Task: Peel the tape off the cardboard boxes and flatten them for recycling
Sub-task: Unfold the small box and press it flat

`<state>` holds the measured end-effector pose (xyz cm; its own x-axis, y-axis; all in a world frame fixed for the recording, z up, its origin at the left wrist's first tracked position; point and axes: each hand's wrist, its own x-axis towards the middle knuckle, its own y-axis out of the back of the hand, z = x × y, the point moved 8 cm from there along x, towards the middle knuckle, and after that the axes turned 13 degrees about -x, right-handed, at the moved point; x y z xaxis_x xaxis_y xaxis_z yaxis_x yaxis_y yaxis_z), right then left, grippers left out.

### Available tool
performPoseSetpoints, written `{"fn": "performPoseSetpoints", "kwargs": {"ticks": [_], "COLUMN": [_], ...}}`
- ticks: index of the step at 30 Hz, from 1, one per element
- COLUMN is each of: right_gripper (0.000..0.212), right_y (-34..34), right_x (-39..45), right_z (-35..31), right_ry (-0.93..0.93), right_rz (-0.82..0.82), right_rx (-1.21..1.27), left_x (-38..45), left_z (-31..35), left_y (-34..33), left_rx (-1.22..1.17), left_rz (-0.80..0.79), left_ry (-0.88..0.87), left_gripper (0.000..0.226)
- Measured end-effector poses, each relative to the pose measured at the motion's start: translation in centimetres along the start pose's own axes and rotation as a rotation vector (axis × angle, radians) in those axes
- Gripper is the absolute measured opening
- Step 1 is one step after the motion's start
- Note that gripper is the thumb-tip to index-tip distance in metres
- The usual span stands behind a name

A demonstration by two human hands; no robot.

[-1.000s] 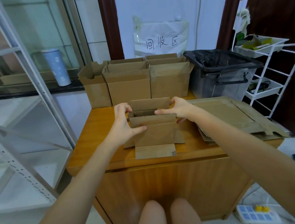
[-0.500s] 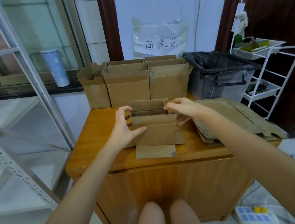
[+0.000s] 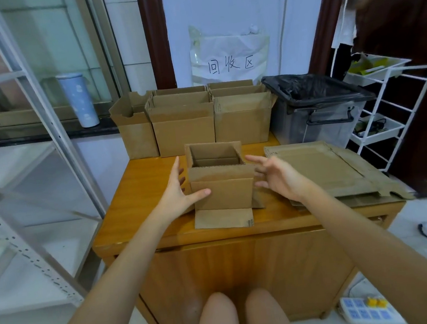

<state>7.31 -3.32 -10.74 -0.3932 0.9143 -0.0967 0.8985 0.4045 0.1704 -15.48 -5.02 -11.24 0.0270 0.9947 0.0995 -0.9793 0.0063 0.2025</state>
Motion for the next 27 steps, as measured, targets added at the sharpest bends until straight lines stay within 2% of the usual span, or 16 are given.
{"fn": "performPoseSetpoints", "kwargs": {"ticks": [3,5,9,11,14,17,20,22,24,27], "right_gripper": [0.09,0.109,0.083,0.082,0.081,0.079,0.059,0.045,0.039,0.043], "right_y": [-1.2,-1.8,-1.4,-1.8,-2.1,-2.1,-2.9,-3.2,-3.2,-3.5], "right_x": [-0.2,0.1,0.5,0.7,0.8,0.8,1.3,1.8,2.4,2.7], "right_z": [0.9,0.9,-1.6,-2.4,-2.9,-3.6,-3.3,-2.9,-3.0,-3.5], "right_ry": [-0.003,-0.02,0.013,0.009,-0.032,-0.018,-0.062,-0.102,-0.128,-0.189], "right_rz": [-0.107,-0.108,0.079,0.08,0.082,0.107,0.074,0.063,0.066,-0.001], "right_rx": [-0.389,-0.499,-0.42,-0.414,-0.453,-0.472,-0.403,-0.323,-0.268,-0.278], "left_x": [-0.1,-0.1,0.1,0.0,0.1,0.2,0.2,0.2,0.3,0.5], "left_z": [-1.0,-0.9,0.5,1.4,1.7,1.3,0.4,-0.1,-0.3,-0.3], "left_y": [-0.1,-0.1,0.6,1.2,1.5,2.1,2.5,2.5,2.4,2.8], "left_rx": [-0.007,-0.001,-0.044,-0.073,-0.09,-0.037,-0.026,-0.037,-0.065,-0.074], "left_rz": [0.012,0.013,0.065,0.098,0.071,0.049,0.032,0.018,0.008,0.0], "left_ry": [0.059,0.069,0.075,0.096,0.229,0.342,0.413,0.449,0.475,0.519], "left_gripper": [0.113,0.112,0.106,0.096,0.085,0.099,0.127,0.138,0.14,0.121]}}
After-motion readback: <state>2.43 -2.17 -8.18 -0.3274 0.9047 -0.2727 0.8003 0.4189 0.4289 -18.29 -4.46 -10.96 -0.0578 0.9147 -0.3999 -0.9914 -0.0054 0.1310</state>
